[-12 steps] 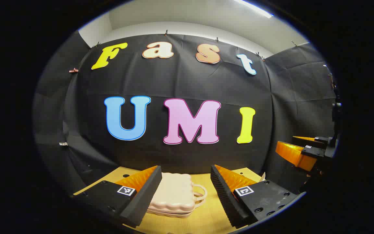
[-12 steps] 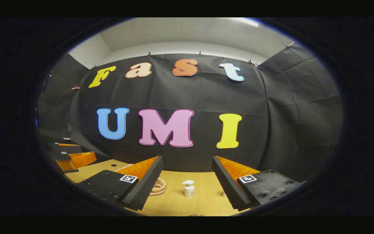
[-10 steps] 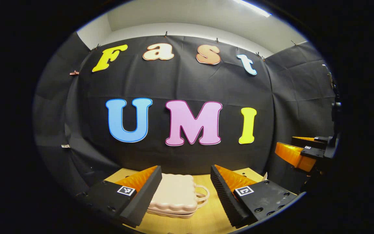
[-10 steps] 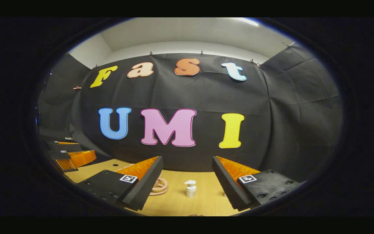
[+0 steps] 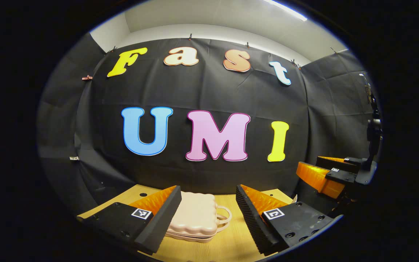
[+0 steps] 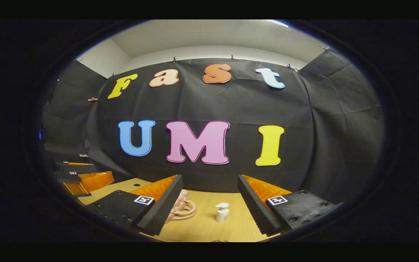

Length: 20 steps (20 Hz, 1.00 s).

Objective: First open the suitcase, pack the skin care products into it, and then close the suitcase.

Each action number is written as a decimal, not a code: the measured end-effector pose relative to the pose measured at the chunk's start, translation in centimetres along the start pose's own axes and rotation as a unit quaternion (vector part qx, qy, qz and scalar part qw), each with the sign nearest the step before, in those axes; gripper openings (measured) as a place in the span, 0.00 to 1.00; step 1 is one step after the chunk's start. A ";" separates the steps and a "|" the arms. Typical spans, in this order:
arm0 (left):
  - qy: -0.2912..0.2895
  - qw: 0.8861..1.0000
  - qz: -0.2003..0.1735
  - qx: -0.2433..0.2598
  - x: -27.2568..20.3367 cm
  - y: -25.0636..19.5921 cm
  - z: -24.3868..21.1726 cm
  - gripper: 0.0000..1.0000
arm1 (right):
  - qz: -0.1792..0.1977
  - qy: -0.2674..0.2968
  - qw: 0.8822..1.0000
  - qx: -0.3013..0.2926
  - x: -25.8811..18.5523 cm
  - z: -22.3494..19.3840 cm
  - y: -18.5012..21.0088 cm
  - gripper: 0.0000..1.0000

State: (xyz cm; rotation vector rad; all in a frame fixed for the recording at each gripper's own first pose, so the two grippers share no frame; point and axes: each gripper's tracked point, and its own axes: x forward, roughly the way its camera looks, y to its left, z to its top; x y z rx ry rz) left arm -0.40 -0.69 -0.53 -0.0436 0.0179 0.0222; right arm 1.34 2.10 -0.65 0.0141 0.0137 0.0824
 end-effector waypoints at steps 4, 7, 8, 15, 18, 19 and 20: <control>-0.001 1.000 0.009 0.006 1.0 0.3 -0.2 0.95 | 0.003 -0.001 1.000 -0.003 0.6 -0.3 -0.3 0.96; 0.010 1.000 -0.001 0.002 2.1 -0.4 -1.1 0.95 | -0.002 -0.001 1.000 -0.005 1.2 -0.6 -1.1 0.97; 0.014 1.000 -0.005 0.005 2.7 -0.7 -1.4 0.95 | -0.010 -0.003 1.000 -0.006 1.3 -0.5 -1.6 0.96; 0.066 0.996 -0.055 -0.004 10.5 -5.2 -7.7 0.96 | -0.044 0.001 0.999 -0.020 1.7 -1.4 -6.2 0.97; 0.094 0.993 -0.074 0.003 15.1 -7.1 -11.3 0.96 | -0.061 0.009 0.998 -0.017 2.0 -2.5 -8.5 0.96; 0.097 0.992 -0.075 0.004 16.7 -7.3 -12.3 0.96 | -0.064 0.014 0.998 -0.018 2.0 -3.1 -9.1 0.97; 0.107 0.991 -0.081 0.003 18.2 -8.0 -13.7 0.96 | -0.067 0.021 0.997 -0.017 2.1 -3.8 -9.5 0.97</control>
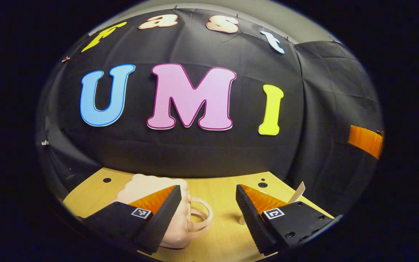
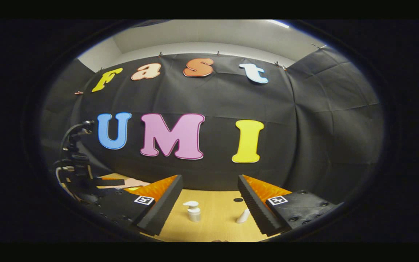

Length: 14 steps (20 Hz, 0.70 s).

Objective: First open the suitcase, pack the skin care products into it, and then close the suitcase.

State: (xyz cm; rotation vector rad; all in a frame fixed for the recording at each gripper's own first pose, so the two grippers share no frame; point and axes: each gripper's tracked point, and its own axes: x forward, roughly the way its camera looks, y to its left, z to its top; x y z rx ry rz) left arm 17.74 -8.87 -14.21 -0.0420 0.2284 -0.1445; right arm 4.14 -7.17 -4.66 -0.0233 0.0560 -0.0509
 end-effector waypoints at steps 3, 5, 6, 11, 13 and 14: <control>0.051 0.999 -0.008 -0.007 5.1 -0.5 -3.9 0.96 | -0.002 0.024 1.000 0.002 0.6 -2.1 -0.8 0.96; 0.087 0.996 -0.010 -0.014 8.0 -0.7 -6.6 0.96 | -0.004 0.040 0.999 -0.003 1.1 -3.7 -1.5 0.97; 0.104 0.994 -0.009 -0.015 9.2 -0.8 -8.0 0.95 | -0.002 0.048 0.999 -0.006 1.4 -4.3 -1.7 0.97; 0.172 0.985 0.005 -0.022 12.8 -1.5 -12.8 0.88 | 0.001 0.066 0.998 -0.019 2.6 -5.6 -2.4 0.97; 0.205 0.978 0.029 -0.025 13.2 -1.0 -14.7 0.84 | -0.002 0.070 0.997 -0.017 2.9 -6.0 -2.6 0.96; 0.219 0.975 0.040 -0.027 13.5 -0.7 -15.6 0.76 | -0.002 0.070 0.997 -0.021 3.1 -6.1 -2.6 0.97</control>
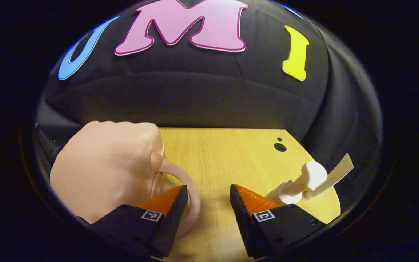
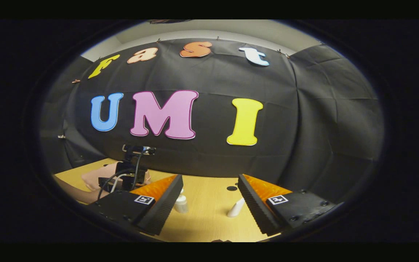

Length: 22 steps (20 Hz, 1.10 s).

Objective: First open the suitcase, pack the skin care products into it, and then close the suitcase.

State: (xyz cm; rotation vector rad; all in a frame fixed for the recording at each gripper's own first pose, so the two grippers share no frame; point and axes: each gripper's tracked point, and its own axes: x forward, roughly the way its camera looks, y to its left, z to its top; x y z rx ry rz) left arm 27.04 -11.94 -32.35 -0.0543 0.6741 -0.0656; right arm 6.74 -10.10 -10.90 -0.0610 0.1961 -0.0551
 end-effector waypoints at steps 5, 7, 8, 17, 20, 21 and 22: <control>0.077 0.994 0.055 0.047 2.7 1.4 -2.7 0.53 | 0.006 0.001 1.000 0.007 0.8 -0.3 0.0 0.97; 0.096 0.990 0.085 0.060 3.0 2.9 -2.9 0.48 | 0.011 0.011 1.000 0.010 1.0 -1.1 0.2 0.97; 0.099 0.991 0.075 0.043 2.9 2.6 -2.7 0.29 | 0.013 0.014 1.000 0.009 1.1 -1.3 0.2 0.97; 0.053 0.995 0.049 -0.063 -5.9 3.4 8.4 0.17 | 0.033 -0.005 0.999 0.028 1.5 1.6 0.7 0.97; 0.026 0.996 0.056 -0.058 -9.9 7.6 13.4 0.15 | 0.031 -0.019 0.999 0.025 1.6 3.2 1.3 0.97; 0.017 0.997 0.060 -0.054 -11.2 9.3 14.9 0.15 | 0.030 -0.025 0.999 0.023 1.4 3.8 1.6 0.97; 0.015 0.997 0.063 -0.052 -12.2 10.8 16.2 0.15 | 0.028 -0.031 0.999 0.023 1.1 4.3 1.8 0.96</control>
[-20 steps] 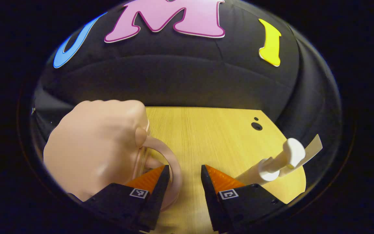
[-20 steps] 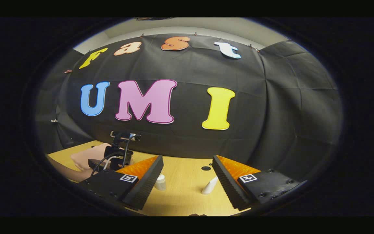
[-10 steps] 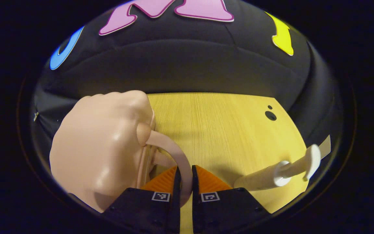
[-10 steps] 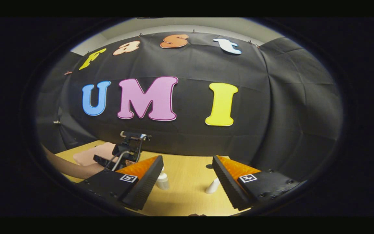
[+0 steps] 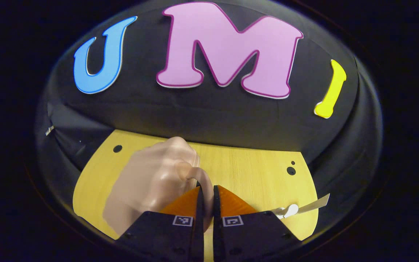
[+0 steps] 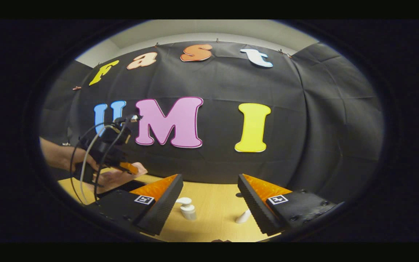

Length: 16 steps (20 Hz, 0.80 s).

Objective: First open the suitcase, pack the skin care products into it, and then close the suitcase.

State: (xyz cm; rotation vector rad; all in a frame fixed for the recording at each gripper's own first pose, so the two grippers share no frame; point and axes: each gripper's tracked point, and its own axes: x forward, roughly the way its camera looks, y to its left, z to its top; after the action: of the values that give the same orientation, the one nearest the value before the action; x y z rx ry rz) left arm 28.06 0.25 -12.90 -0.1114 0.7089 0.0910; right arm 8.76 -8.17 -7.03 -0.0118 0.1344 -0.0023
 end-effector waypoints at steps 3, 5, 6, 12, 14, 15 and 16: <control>-0.014 1.000 0.014 0.023 -2.4 6.0 3.4 0.15 | -0.005 -0.006 1.000 -0.004 -0.9 0.8 0.6 0.96; -0.024 0.997 0.038 0.066 -3.3 10.8 5.3 0.13 | -0.013 -0.001 1.000 -0.001 -1.5 1.1 0.9 0.97; -0.029 0.994 0.054 0.087 -3.7 13.1 6.1 0.12 | -0.013 0.004 1.000 0.007 -1.8 1.2 1.3 0.97; -0.029 0.977 0.136 0.164 -2.7 27.7 7.1 0.12 | -0.033 0.000 0.999 0.006 -3.3 2.8 2.9 0.97; -0.024 0.972 0.161 0.168 -1.1 32.6 6.1 0.12 | -0.056 0.002 0.998 0.023 -3.6 3.0 2.4 0.96; -0.024 0.970 0.169 0.170 0.0 34.5 5.5 0.12 | -0.069 0.000 0.997 0.026 -3.9 3.1 2.2 0.94; -0.022 0.969 0.176 0.174 1.4 36.3 4.7 0.12 | -0.084 -0.002 0.996 0.022 -4.1 3.2 1.7 0.97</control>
State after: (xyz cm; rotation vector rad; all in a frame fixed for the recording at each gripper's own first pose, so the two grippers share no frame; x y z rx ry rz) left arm 27.75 36.92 -12.81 0.3548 0.6854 0.3062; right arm 5.08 -6.40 -3.34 0.0204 0.1281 -0.1738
